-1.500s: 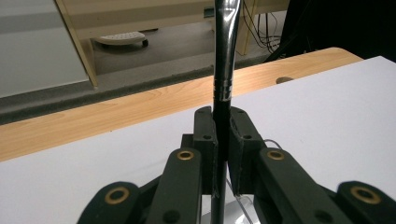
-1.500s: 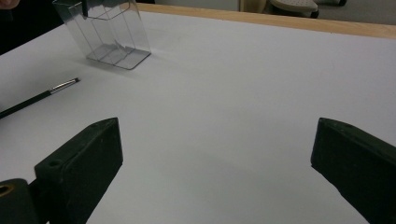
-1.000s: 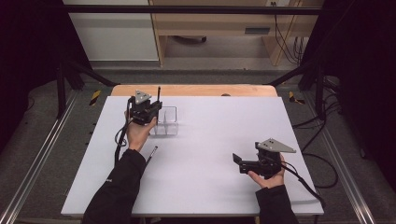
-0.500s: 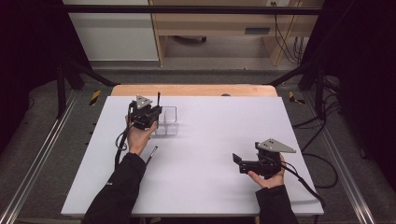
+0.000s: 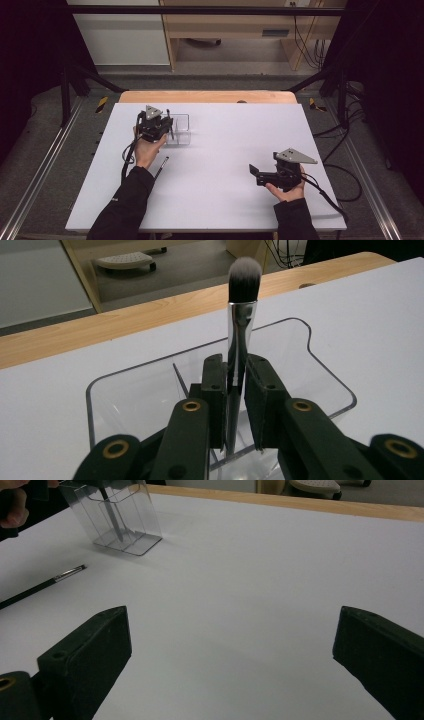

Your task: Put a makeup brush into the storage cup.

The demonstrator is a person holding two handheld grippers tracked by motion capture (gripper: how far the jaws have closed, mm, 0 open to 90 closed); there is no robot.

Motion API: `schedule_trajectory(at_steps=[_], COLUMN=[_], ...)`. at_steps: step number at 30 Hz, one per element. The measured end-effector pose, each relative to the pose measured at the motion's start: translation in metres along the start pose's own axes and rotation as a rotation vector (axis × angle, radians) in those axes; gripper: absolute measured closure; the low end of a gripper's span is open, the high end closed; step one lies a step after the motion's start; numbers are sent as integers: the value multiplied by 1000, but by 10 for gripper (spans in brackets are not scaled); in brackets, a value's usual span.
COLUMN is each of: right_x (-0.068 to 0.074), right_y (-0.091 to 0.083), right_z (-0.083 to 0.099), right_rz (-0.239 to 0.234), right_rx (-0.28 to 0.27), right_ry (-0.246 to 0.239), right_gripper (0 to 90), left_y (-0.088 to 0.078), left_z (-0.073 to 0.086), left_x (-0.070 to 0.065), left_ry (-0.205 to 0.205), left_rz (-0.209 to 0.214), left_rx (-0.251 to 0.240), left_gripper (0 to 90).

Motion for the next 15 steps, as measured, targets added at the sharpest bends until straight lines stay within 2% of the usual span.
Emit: schedule_trajectory(at_steps=[8,15], right_x=[0,0], right_y=[0,1], right_z=[0,0], right_rz=[-1,1], right_rx=[-2,-1], right_ry=[4,1], right_gripper=[27,27], left_y=[-13,-27], left_z=[-1,0], left_x=[4,4], left_ry=[-6,-4], left_rz=[-7,11], left_rx=[-13,-35], left_gripper=[661,578])
Point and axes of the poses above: each handheld gripper's, and its own axes: y roughly forward along the jaws, z roughly out of its underside, x roughly to its left, the point moved 10 cm from there along y, roughly forward along the jaws, and after that the axes turned 8 degrees about -y, right-handed, at the moved point
